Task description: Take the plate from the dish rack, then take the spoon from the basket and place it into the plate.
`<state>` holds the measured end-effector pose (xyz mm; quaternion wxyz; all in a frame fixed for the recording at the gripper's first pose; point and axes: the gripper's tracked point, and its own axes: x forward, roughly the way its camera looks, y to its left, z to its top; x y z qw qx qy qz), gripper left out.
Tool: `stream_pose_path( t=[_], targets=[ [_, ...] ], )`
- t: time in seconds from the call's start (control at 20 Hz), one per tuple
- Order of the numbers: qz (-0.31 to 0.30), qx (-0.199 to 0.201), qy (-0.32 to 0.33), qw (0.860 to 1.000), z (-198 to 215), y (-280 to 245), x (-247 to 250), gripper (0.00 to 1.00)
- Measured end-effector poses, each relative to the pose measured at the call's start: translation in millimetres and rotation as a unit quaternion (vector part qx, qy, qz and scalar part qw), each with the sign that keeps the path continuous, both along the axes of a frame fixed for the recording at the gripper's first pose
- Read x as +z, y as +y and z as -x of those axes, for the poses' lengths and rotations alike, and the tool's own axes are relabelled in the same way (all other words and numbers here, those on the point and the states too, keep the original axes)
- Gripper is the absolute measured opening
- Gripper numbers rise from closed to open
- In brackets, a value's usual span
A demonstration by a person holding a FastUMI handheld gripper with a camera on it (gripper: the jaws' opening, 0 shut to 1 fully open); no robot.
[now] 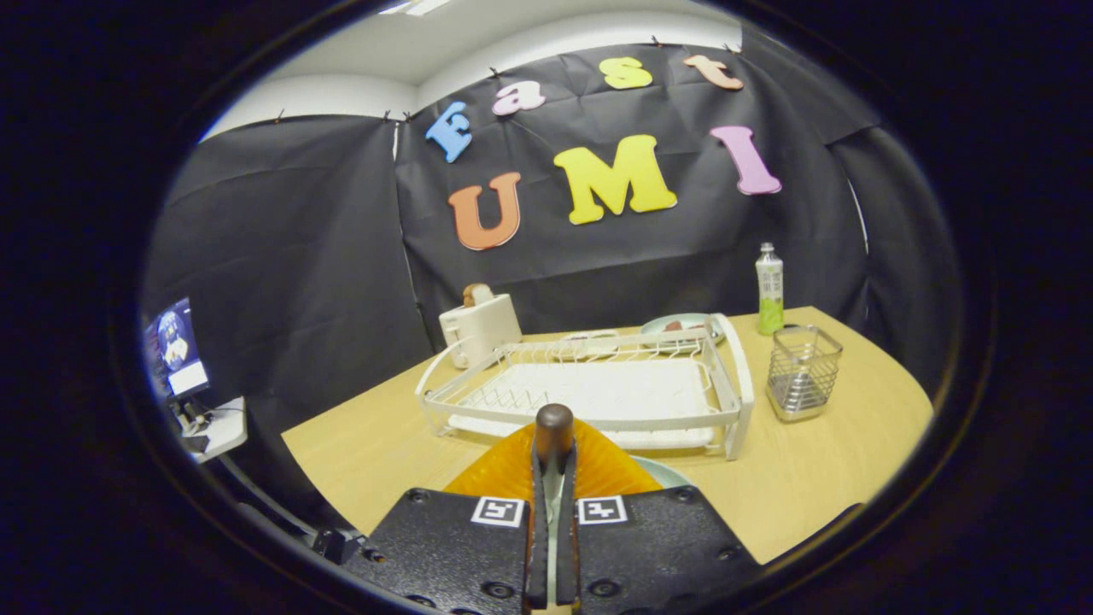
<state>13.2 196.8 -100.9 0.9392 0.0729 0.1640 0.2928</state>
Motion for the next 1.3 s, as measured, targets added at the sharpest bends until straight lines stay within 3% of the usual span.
stream_pose_path(
  t=[0.2,0.45,0.55,0.85,1.3],
  targets=[
    [-0.002,-0.018,0.004,1.0,-9.2,-19.6,-1.4,0.21],
    [-0.007,-0.074,-0.018,0.997,-27.7,-54.5,16.5,0.78],
    [-0.004,-0.099,-0.036,0.994,-34.4,-66.8,29.3,0.9],
    [0.028,-0.149,-0.104,0.983,-25.9,-97.3,72.4,0.96],
    [0.033,-0.175,-0.159,0.971,8.2,-92.0,118.9,1.0]
  ],
)
